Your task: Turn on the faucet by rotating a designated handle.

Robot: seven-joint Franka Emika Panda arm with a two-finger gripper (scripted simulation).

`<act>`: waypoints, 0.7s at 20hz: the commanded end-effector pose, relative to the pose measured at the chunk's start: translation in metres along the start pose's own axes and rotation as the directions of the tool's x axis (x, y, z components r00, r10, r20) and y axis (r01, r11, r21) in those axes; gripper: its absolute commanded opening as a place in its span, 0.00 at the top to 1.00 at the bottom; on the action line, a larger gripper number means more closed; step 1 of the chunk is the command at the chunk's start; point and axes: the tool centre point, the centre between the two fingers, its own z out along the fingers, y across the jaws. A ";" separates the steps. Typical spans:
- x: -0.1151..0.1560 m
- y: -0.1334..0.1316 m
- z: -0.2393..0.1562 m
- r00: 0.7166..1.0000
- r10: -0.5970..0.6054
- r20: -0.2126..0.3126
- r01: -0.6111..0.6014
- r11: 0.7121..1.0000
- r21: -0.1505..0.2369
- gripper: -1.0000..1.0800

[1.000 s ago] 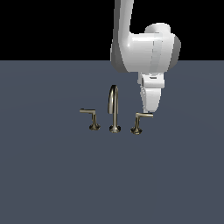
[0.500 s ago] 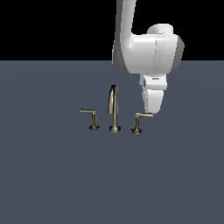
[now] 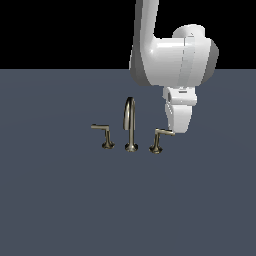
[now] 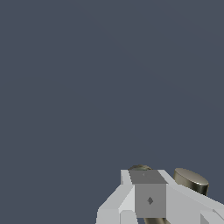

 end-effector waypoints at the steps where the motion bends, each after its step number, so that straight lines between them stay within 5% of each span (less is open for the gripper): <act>1: -0.001 0.006 0.000 1.000 0.001 0.000 -0.001 1.000 -0.003 1.00; 14: -0.005 0.051 0.000 1.000 0.008 -0.001 -0.008 1.000 -0.011 1.00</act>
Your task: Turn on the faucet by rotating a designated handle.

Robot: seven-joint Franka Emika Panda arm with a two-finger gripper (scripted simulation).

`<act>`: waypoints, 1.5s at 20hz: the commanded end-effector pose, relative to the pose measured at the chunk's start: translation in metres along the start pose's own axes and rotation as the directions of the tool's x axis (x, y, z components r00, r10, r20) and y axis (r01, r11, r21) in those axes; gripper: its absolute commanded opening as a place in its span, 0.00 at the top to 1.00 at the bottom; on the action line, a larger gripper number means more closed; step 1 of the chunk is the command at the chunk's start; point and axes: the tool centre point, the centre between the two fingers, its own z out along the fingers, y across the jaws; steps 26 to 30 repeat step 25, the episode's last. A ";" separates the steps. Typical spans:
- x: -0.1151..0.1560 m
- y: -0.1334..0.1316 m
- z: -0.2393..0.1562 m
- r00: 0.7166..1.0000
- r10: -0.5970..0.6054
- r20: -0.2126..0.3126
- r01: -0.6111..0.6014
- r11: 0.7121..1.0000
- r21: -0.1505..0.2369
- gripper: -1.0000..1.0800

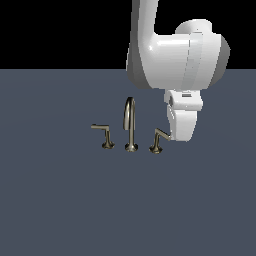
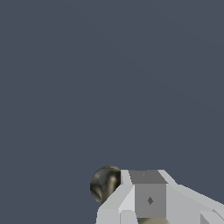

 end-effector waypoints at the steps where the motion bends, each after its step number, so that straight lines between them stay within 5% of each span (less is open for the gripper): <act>1: -0.005 0.010 0.000 1.000 -0.006 0.003 0.006 1.000 -0.012 1.00; 12: -0.040 0.030 0.000 1.000 -0.005 0.002 0.005 1.000 -0.011 1.00; 14: -0.019 0.026 0.000 1.000 0.027 -0.004 -0.027 1.000 -0.007 1.00; 24: -0.086 0.018 0.000 1.000 -0.006 0.003 0.006 1.000 -0.012 1.00; 30: -0.086 0.018 0.000 1.000 -0.006 0.003 0.006 1.000 -0.012 1.00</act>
